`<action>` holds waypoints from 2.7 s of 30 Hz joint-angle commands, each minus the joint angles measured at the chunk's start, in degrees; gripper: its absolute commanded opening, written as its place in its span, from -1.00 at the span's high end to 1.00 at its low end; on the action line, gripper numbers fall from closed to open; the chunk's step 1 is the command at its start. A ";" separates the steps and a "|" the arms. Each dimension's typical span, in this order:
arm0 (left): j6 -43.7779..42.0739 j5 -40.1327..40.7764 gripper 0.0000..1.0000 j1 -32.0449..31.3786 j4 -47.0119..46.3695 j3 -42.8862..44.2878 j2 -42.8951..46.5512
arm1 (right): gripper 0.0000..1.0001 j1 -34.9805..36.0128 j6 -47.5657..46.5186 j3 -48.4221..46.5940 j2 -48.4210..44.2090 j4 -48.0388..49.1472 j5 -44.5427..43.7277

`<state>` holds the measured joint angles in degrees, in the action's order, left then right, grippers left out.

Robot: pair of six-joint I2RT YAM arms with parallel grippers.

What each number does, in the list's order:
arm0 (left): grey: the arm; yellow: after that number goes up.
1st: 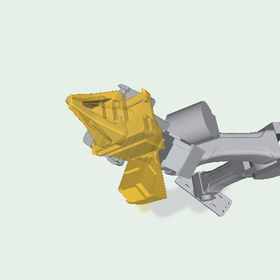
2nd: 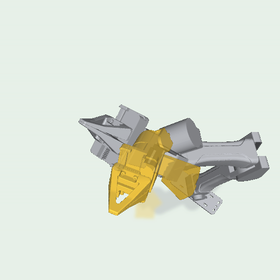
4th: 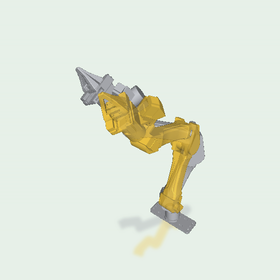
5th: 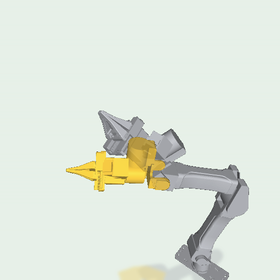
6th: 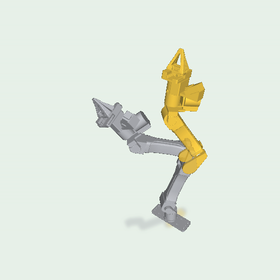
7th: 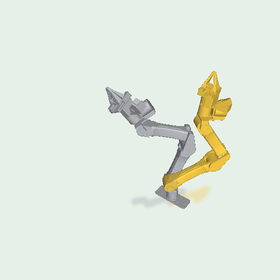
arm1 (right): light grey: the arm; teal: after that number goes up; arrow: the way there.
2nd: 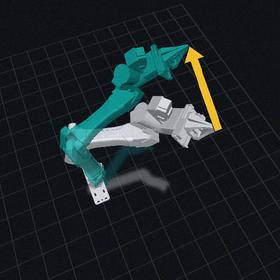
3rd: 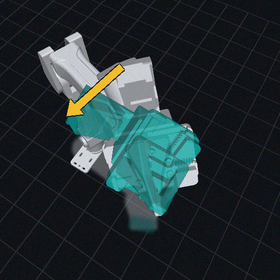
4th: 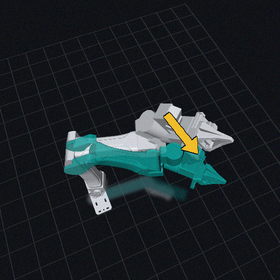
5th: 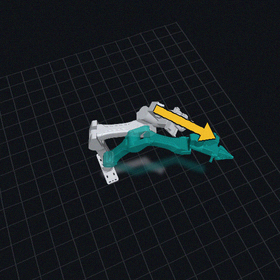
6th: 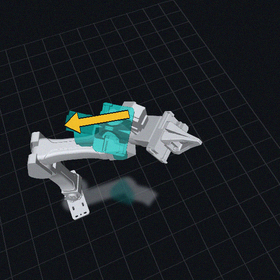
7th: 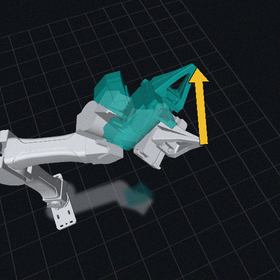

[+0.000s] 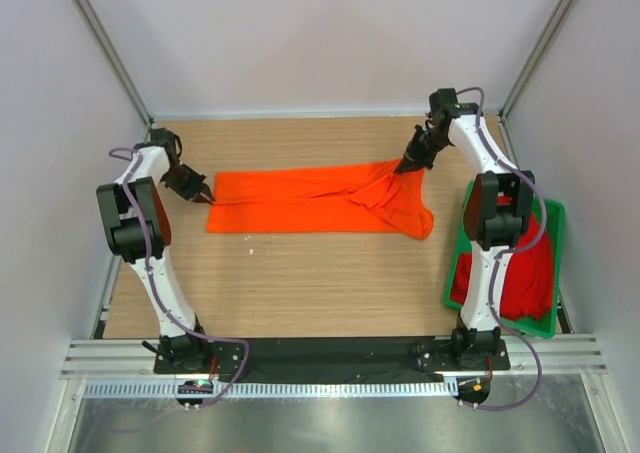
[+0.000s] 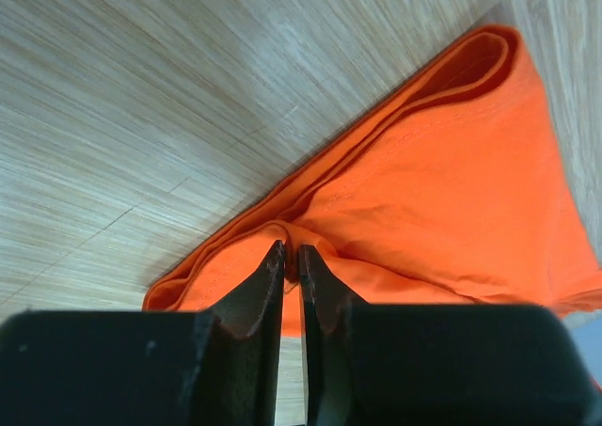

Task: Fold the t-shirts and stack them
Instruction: Fold the tshirt

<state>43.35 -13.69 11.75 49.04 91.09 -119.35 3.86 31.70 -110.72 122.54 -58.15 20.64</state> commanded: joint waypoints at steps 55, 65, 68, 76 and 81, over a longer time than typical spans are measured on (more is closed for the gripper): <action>-3.80 -2.74 0.17 -11.22 -8.70 -20.51 20.30 | 0.00 -0.52 -19.40 25.54 -20.76 -3.46 -10.09; -5.20 0.24 0.21 -11.22 -8.69 -20.69 18.80 | 0.07 1.94 -21.24 27.31 -17.25 0.23 -14.66; -6.26 3.05 0.20 -11.31 -7.38 -19.72 18.72 | 0.10 1.86 -21.68 26.87 -16.46 -0.03 -15.90; -4.95 2.79 0.21 -11.22 -7.20 -18.75 15.90 | 0.23 1.94 -21.33 25.99 -13.65 -1.09 -17.39; -5.03 3.15 0.20 -11.22 -6.85 -17.70 14.15 | 0.32 1.86 -20.81 26.60 -12.68 0.84 -16.78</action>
<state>38.52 -11.38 0.30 42.24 70.89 -104.55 5.82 10.90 -82.85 109.78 -58.81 4.40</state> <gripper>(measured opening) 0.400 0.348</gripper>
